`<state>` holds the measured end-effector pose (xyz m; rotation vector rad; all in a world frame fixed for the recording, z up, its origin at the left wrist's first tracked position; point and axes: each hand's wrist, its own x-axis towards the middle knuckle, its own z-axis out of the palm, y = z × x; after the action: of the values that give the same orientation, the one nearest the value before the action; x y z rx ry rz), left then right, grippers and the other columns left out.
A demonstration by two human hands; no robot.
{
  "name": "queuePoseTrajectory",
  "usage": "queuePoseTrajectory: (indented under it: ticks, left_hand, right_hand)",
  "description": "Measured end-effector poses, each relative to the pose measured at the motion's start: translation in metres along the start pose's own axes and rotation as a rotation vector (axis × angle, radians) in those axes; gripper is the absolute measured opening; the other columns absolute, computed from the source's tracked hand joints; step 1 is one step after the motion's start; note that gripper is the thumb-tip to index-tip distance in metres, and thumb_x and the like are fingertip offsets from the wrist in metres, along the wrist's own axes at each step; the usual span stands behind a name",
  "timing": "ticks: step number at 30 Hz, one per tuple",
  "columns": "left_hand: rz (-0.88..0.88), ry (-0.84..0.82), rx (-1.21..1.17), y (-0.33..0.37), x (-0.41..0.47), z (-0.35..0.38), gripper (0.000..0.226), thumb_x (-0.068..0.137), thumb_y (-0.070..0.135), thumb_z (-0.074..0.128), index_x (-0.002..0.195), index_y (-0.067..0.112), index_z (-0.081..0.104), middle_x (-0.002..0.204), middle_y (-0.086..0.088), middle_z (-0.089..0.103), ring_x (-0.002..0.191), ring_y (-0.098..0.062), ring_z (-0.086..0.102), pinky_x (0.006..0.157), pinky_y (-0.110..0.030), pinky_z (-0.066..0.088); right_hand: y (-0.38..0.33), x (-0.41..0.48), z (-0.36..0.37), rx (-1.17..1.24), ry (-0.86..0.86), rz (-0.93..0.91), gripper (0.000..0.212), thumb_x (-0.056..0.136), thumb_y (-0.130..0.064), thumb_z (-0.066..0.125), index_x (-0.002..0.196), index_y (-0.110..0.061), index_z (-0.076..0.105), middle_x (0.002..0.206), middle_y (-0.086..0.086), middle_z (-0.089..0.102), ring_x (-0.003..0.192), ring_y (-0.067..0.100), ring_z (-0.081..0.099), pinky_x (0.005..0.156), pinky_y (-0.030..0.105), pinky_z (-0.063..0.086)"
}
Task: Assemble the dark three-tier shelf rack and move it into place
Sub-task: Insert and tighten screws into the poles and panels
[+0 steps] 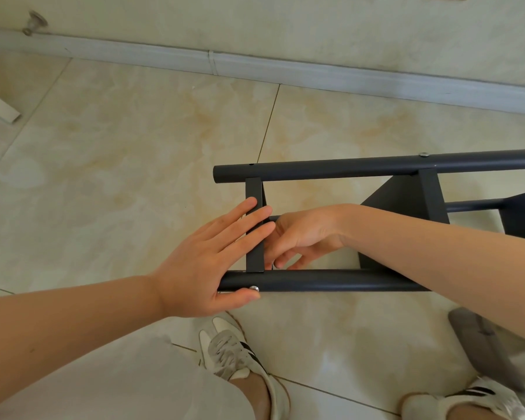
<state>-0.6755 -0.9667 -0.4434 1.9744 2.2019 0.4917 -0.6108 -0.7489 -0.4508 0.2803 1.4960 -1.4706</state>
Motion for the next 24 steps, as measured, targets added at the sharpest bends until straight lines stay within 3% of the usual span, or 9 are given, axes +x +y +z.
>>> queuePoseTrajectory:
  ticks: [5,8,11,15,20,24]
  left_hand:
    - [-0.002,0.003,-0.006,0.0004,-0.0007,0.0009,0.076,0.097,0.055,0.051,0.154,0.008,0.033,0.166,-0.008,0.025,0.155,-0.028,0.014,0.125,-0.032,0.018]
    - [0.003,0.005,-0.009,0.0003,-0.0009,0.0006,0.076,0.097,0.055,0.051,0.154,0.008,0.032,0.166,-0.008,0.024,0.155,-0.028,0.014,0.125,-0.032,0.019]
    - [0.002,0.002,-0.008,0.0004,-0.0013,0.0006,0.077,0.096,0.054,0.053,0.155,0.009,0.031,0.166,-0.007,0.024,0.155,-0.028,0.014,0.125,-0.032,0.019]
    - [0.006,0.008,-0.015,-0.0003,-0.0011,0.0012,0.076,0.097,0.055,0.050,0.154,0.008,0.032,0.165,-0.008,0.025,0.155,-0.029,0.015,0.124,-0.034,0.021]
    - [0.008,0.007,-0.023,-0.0010,-0.0014,0.0022,0.075,0.098,0.055,0.049,0.155,0.009,0.031,0.166,-0.008,0.025,0.155,-0.030,0.015,0.124,-0.035,0.022]
    - [0.007,0.007,-0.020,-0.0014,-0.0014,0.0026,0.076,0.096,0.053,0.052,0.155,0.011,0.030,0.166,-0.008,0.025,0.155,-0.029,0.015,0.124,-0.033,0.020]
  right_hand:
    - [-0.0015,0.0029,0.0001,-0.013,0.012,0.009,0.016,0.091,-0.019,0.066,0.077,-0.018,0.074,0.080,-0.005,0.069,0.088,0.017,0.055,0.102,0.041,0.048]
    - [-0.0043,0.0044,0.0017,-0.026,0.008,0.012,0.010,0.092,-0.019,0.064,0.095,-0.011,0.069,0.084,-0.003,0.067,0.083,0.015,0.055,0.102,0.041,0.048]
    - [-0.0046,0.0043,0.0024,-0.028,0.005,0.015,0.012,0.092,-0.018,0.064,0.099,-0.008,0.068,0.090,0.000,0.067,0.084,0.016,0.056,0.104,0.043,0.048]
    - [-0.0041,0.0058,0.0029,-0.017,0.019,-0.015,0.036,0.093,-0.017,0.065,0.126,-0.002,0.061,0.118,0.013,0.067,0.098,0.019,0.060,0.105,0.045,0.048]
    - [-0.0020,0.0038,0.0001,0.032,-0.007,-0.020,0.038,0.094,-0.016,0.065,0.127,0.003,0.059,0.123,0.015,0.065,0.101,0.020,0.057,0.107,0.047,0.046]
    - [-0.0020,0.0060,0.0023,0.043,-0.018,0.005,0.026,0.094,-0.015,0.063,0.115,0.000,0.064,0.103,0.005,0.067,0.096,0.020,0.058,0.107,0.048,0.045]
